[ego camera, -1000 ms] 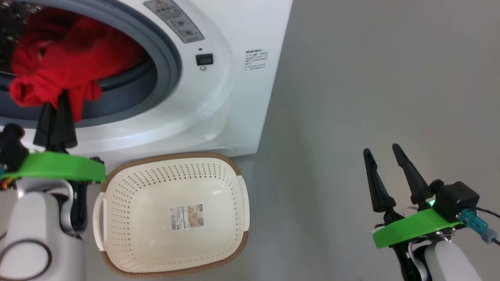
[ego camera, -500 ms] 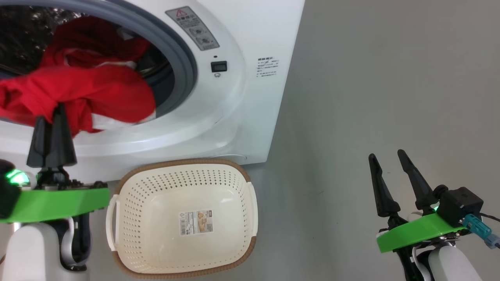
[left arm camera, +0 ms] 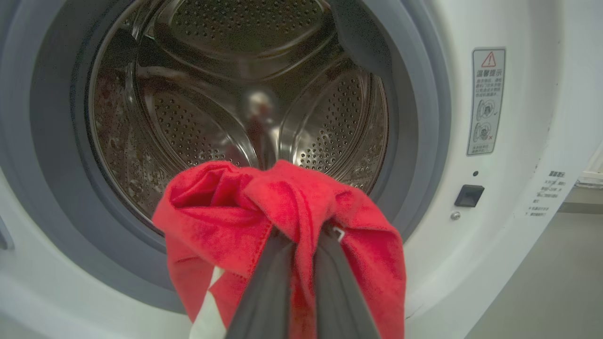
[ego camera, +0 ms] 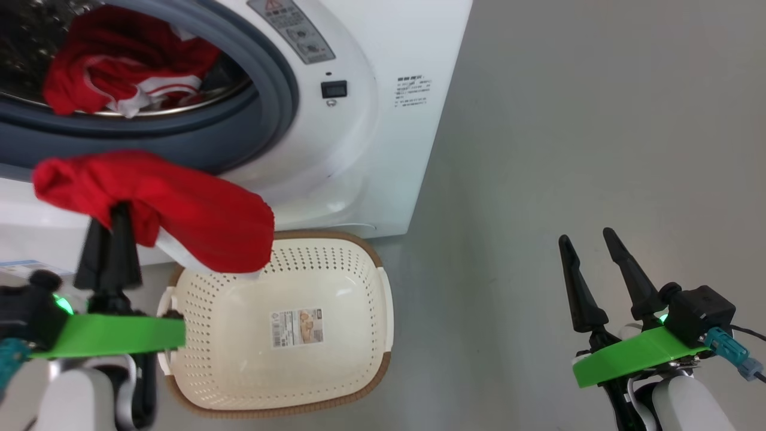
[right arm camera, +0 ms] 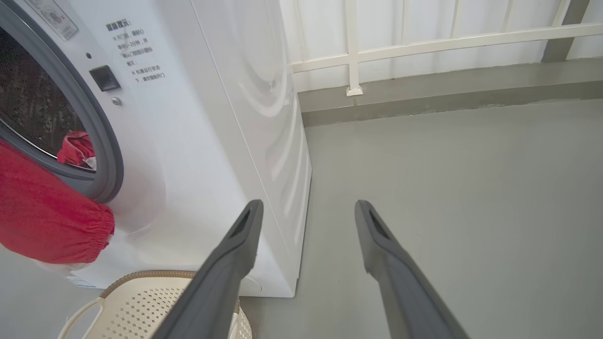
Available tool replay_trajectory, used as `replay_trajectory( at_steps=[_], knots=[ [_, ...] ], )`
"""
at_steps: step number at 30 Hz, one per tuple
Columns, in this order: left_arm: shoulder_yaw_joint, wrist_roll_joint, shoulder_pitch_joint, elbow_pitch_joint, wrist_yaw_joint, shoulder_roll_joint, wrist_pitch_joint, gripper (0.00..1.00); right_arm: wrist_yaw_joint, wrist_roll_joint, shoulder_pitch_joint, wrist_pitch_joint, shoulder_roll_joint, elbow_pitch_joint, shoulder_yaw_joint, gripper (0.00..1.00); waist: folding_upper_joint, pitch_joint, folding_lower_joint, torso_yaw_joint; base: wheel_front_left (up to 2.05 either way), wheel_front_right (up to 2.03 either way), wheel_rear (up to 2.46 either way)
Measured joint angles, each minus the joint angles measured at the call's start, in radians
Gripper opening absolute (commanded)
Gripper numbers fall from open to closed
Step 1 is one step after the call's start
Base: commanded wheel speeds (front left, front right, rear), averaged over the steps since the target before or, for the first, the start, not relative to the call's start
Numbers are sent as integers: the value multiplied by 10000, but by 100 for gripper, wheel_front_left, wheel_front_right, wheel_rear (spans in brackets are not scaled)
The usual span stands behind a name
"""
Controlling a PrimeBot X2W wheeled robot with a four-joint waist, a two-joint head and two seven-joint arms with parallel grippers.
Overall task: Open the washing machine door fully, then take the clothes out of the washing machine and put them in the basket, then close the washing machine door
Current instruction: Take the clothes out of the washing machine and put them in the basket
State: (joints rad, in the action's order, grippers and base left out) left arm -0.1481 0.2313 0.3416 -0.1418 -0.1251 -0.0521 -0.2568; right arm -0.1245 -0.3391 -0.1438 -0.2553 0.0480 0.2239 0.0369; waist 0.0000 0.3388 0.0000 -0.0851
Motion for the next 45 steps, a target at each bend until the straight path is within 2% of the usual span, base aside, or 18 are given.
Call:
replay_trajectory(
  at_steps=[12,17,19,25,35,45],
  knots=[
    [637,-33,-109,-2529,0,25,2,0,0,-201,-459,0,0,-174,19,100,0,895,0,-198,0,0,0],
    [940,-31,539,-3837,0,-259,4,0,0,-309,-683,0,0,-221,61,100,0,1388,0,-277,0,0,0],
    [1243,-33,1115,-4780,0,-441,2,0,0,-395,-936,0,0,-320,98,100,0,1888,0,-391,0,0,0],
    [1603,-31,1685,-5912,0,-625,4,0,0,-418,-1134,0,0,-372,211,100,0,2421,0,-551,0,0,0],
    [2019,-15,2595,-6922,0,-915,4,0,0,-485,-1353,0,2,-491,368,100,0,3202,0,-803,0,0,0],
    [2328,182,3213,-7831,0,-920,4,0,0,-483,-1674,0,2,-579,389,100,0,3650,0,-833,0,0,0]
  ],
)
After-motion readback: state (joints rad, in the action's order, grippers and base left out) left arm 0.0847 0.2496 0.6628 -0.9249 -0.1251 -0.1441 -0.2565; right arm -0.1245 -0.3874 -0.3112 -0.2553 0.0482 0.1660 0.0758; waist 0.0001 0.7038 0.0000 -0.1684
